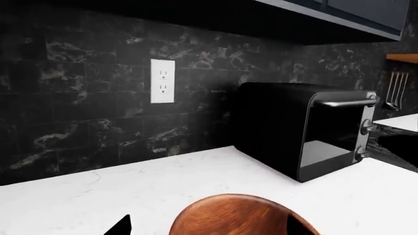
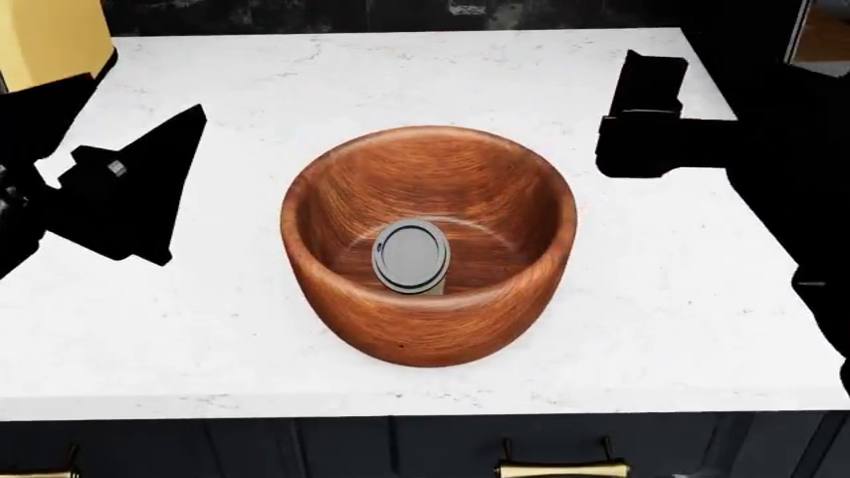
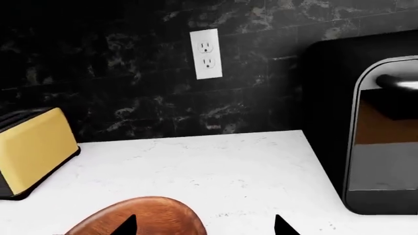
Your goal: Place the cup inside the bowl on the dining table and move the bowl to any counter.
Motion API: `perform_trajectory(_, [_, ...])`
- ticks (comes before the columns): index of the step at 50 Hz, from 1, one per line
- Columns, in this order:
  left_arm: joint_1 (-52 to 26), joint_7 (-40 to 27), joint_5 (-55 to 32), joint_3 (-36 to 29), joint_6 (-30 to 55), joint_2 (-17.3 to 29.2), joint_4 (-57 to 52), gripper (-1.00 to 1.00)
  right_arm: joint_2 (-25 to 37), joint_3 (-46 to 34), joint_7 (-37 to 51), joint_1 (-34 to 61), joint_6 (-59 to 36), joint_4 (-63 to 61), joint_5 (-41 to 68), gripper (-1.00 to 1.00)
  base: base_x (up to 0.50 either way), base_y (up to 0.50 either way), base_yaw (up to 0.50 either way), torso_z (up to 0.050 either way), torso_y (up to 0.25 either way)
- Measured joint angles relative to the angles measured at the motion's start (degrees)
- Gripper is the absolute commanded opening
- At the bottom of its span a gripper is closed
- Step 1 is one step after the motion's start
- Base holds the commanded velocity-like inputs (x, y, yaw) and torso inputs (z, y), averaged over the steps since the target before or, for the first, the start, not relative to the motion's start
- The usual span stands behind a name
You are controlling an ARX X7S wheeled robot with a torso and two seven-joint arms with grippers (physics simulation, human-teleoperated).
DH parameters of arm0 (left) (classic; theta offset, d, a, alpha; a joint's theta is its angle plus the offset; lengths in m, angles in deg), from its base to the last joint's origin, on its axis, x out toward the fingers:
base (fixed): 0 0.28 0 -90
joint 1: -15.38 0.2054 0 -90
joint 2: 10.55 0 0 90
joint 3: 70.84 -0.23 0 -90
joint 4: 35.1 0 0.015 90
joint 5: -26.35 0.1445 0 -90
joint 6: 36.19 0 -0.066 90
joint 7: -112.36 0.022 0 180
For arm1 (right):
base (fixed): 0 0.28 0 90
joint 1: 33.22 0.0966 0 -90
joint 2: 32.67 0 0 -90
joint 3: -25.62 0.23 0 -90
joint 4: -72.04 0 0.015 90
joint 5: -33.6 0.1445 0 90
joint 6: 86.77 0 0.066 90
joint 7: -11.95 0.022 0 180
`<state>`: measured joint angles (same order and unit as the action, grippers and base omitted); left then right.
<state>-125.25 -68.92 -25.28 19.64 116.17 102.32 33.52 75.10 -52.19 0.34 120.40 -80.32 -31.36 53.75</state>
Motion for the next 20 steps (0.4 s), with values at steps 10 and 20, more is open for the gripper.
perform_trajectory(10, [-3.8,-2.4,-3.1,2.8,4.2,-0.7,-0.3,1.00,5.7,1.1,16.5,1.1,-3.2,-4.5,23.3,1.00,0.00,0.00,0.00,0.000,0.000])
perform_trajectory(20, [-8.6,-4.1,-5.0,3.7,6.8,-1.3,1.1,1.00,8.4,-0.6,22.6,4.6,-2.8,-4.0,32.1,1.00,0.00,0.00,0.00,0.000,0.000])
